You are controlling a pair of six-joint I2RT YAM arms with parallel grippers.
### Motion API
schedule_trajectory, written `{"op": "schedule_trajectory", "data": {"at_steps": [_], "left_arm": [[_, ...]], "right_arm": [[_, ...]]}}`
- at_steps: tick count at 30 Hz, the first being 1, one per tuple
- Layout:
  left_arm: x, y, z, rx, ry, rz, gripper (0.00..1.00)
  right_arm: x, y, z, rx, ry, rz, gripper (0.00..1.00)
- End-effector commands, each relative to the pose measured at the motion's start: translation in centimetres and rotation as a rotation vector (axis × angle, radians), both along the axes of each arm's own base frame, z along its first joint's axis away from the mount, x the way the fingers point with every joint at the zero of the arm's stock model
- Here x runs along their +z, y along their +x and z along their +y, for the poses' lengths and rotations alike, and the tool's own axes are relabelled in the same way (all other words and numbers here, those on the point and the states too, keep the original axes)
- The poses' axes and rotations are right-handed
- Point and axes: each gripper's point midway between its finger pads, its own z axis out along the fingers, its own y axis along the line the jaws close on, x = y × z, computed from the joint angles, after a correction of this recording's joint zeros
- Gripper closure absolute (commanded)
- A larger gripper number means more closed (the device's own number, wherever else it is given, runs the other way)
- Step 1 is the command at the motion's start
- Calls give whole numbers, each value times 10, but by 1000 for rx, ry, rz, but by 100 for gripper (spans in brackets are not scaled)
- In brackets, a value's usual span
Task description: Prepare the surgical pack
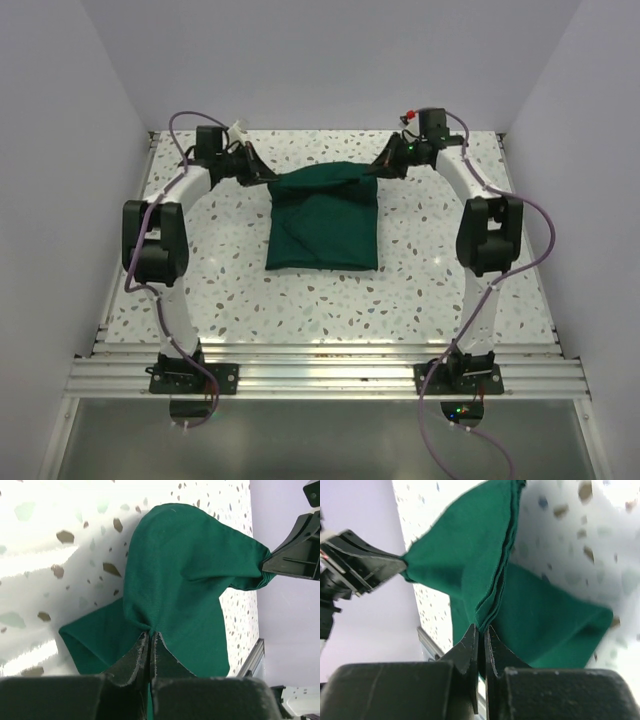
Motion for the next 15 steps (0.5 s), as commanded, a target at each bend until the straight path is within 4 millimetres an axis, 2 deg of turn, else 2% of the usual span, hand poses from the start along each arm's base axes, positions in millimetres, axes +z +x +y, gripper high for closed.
{"op": "schedule_trajectory", "data": {"at_steps": [1,2,4,5,6,10,11,13,15], "left_arm": [[33,-20,5,-43,36,-99,100],[28,-26,5,-47,42,-84,100],[33,-34,6,-53,51,-94,100],[28,-40,7,-55,55,-78,100],[28,-43,7,-57,57,-78,100],[24,-61,8,-60,61,-63,100],[15,-68,9,-61,62,-40,100],[11,-75,9,-62,63,-28,100],[0,-86,10,-68,67,-2,100]], "right_arm": [[26,-36,-1,53,0,-14,100],[27,-45,-3,54,-3,-11,100],[27,-54,-3,61,-1,-11,100],[20,-62,-2,67,-2,12,100],[25,-68,-2,71,-1,3,100],[17,-89,1,95,-11,32,100],[11,-95,1,106,-19,44,100],[10,-102,0,111,-27,47,100],[0,-110,-2,110,-39,72,100]]}}
